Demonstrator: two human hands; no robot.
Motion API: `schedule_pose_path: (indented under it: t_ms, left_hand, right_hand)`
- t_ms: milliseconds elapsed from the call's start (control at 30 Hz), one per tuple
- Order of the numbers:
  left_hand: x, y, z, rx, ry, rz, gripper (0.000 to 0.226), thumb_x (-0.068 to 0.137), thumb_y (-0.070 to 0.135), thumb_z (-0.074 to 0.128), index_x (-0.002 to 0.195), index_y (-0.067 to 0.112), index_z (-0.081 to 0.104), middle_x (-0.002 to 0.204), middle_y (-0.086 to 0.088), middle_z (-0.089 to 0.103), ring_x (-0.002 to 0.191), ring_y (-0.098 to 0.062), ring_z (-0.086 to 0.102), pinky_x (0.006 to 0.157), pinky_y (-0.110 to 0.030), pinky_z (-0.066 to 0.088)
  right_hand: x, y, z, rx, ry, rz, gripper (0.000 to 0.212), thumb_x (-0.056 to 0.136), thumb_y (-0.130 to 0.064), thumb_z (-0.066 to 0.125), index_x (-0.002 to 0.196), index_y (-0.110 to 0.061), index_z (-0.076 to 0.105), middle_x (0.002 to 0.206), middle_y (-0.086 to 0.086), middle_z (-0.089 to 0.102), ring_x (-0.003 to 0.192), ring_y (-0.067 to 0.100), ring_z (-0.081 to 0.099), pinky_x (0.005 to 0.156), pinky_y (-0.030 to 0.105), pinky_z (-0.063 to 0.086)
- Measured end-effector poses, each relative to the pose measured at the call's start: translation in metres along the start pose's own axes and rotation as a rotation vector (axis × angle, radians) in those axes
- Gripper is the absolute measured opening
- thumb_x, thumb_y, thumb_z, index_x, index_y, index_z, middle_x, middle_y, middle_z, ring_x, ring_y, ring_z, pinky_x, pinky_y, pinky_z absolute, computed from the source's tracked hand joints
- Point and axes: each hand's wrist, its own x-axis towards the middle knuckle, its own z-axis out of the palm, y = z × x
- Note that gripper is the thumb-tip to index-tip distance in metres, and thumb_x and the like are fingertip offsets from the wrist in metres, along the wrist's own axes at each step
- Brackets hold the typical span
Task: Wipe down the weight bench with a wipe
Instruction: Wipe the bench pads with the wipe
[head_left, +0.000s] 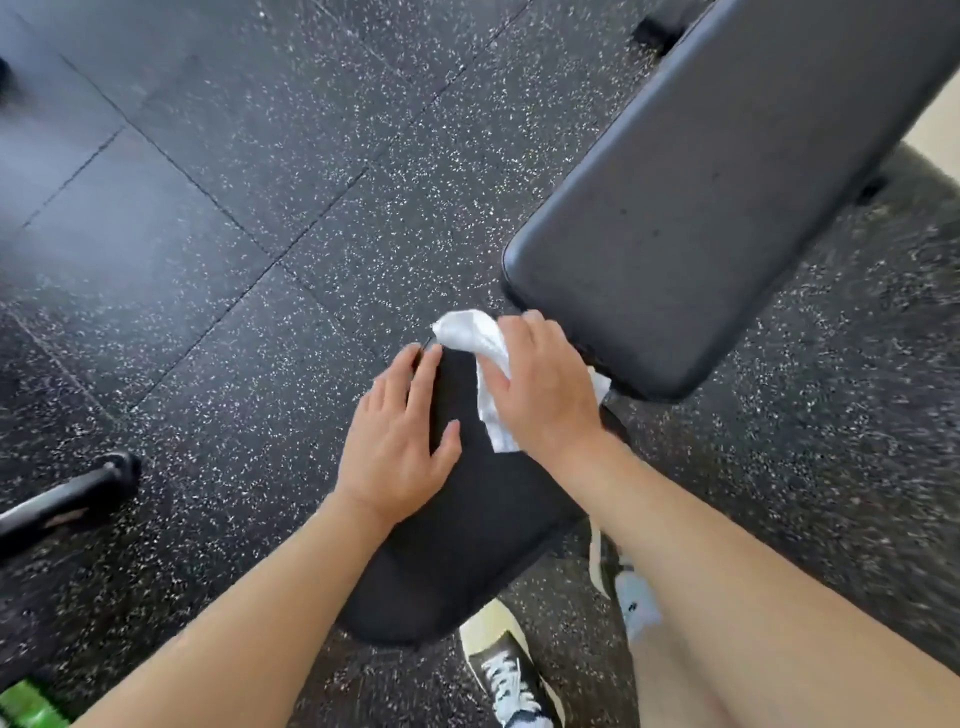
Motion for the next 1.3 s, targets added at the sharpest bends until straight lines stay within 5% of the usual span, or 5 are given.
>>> schedule_pose_path:
  t_ms: [233,500,867,1067,1300]
  left_hand:
    - [0.005,0.0,0.001,0.051,-0.014,0.116,0.07,0.094,0.033,0.051,0.16,0.015,0.036,0.168,-0.019,0.024,0.146,-0.04,0.036,0.122,-0.045,0.03]
    - [0.004,0.003,0.003,0.004,0.033,0.036,0.069,0.092,0.037,0.05,0.159,0.035,0.035,0.167,0.001,0.027,0.146,-0.029,0.041,0.089,-0.048,0.056]
    - [0.007,-0.006,0.009,-0.021,0.038,0.075,0.068,0.092,0.04,0.049,0.158,0.036,0.033,0.169,0.001,0.024,0.151,-0.024,0.032,0.103,-0.052,0.051]
    - [0.004,-0.006,0.008,-0.049,0.061,0.103,0.066,0.093,0.042,0.047,0.157,0.041,0.033,0.167,0.006,0.024,0.148,-0.024,0.036,0.103,-0.049,0.05]
    - [0.003,-0.007,0.011,-0.041,0.083,0.13,0.061,0.094,0.044,0.045,0.154,0.042,0.034,0.164,0.009,0.027,0.14,-0.023,0.041,0.082,-0.039,0.046]
  right_hand:
    - [-0.023,0.013,-0.011,0.016,0.0,0.015,0.026,0.096,-0.031,0.062,0.111,-0.011,0.059,0.097,0.008,0.054,0.083,0.029,0.051,0.067,0.046,0.047]
    - [-0.105,0.051,-0.027,0.02,0.039,0.079,0.026,0.089,-0.024,0.062,0.108,-0.007,0.067,0.094,0.009,0.058,0.077,0.03,0.049,0.066,0.047,0.047]
    - [0.007,-0.012,0.014,-0.019,0.13,0.179,0.028,0.097,-0.039,0.054,0.109,-0.014,0.059,0.104,0.005,0.056,0.091,0.029,0.055,0.068,0.04,0.04]
    - [-0.093,0.008,0.01,-0.119,0.402,0.374,0.019,0.09,-0.027,0.061,0.099,-0.011,0.062,0.089,0.008,0.052,0.077,0.03,0.048,0.064,0.046,0.044]
    - [-0.195,-0.077,0.069,0.171,0.517,0.646,0.032,0.088,-0.023,0.059,0.119,-0.021,0.053,0.113,-0.002,0.047,0.096,0.024,0.046,0.082,0.032,0.04]
